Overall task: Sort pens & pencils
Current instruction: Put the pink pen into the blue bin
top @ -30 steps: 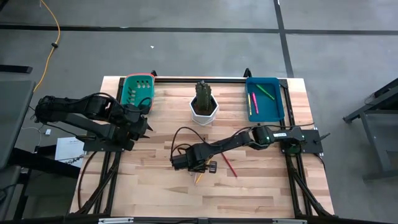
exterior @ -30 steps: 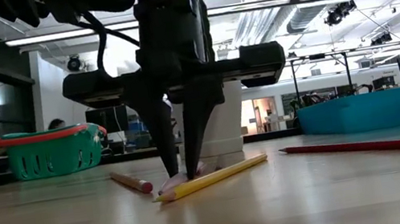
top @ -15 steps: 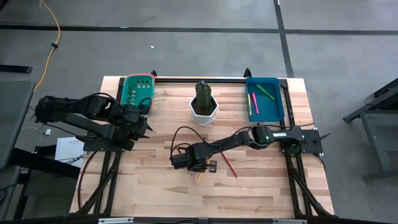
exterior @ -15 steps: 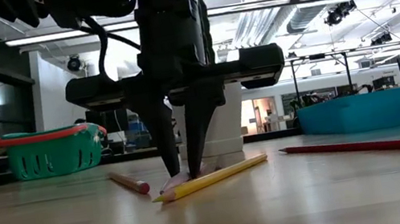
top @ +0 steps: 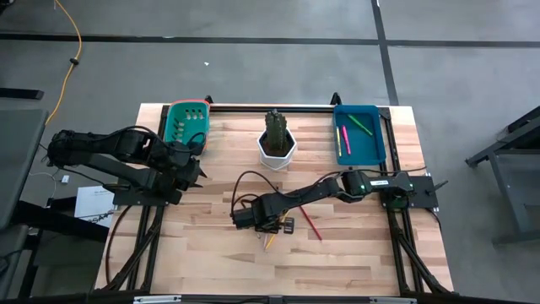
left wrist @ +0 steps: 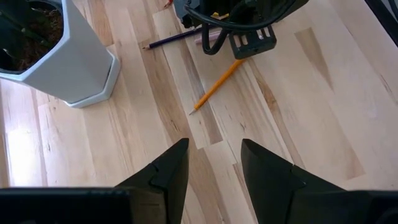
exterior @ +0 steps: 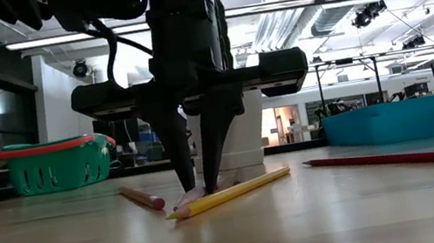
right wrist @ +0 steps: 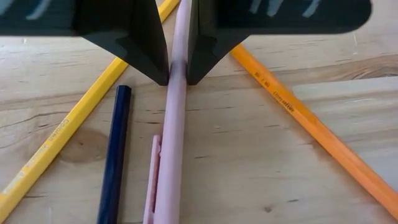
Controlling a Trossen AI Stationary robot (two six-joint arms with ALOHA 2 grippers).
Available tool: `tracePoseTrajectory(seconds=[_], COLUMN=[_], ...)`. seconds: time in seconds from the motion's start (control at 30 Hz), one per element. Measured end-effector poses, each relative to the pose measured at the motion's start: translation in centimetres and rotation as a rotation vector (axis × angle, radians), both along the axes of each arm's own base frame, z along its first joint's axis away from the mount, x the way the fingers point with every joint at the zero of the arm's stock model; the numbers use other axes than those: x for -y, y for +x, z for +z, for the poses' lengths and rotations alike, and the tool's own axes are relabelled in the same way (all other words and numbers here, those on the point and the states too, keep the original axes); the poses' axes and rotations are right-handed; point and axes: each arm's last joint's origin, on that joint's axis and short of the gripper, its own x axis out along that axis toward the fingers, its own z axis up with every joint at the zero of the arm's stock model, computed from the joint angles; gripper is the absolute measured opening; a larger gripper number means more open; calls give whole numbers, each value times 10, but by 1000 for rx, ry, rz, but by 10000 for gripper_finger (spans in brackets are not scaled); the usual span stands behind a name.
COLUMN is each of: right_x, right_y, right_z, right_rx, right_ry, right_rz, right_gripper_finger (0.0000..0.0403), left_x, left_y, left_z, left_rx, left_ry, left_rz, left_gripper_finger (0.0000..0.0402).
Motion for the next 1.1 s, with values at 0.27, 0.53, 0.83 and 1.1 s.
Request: tracePoseTrajectory(seconds=[0.27,0.53,0.83,1.1], right_x=[0,1,6,17], right_y=[0,0,3,11], right_z=[0,1,13,39], right_rx=[3,7,77,190], right_ry=[-1,-1,-38,-119], right_rz=[13,19,45,78], right_gripper_finger=[9,11,12,12], left_x=[0,0,0,0], left_y=[0,0,1,0], left_z=[0,0,0,1], left_rx=[0,0,7,13], left_ry=[0,0,3,10], left_rz=[0,1,2,7], left_gripper_finger=[133,133,133,133])
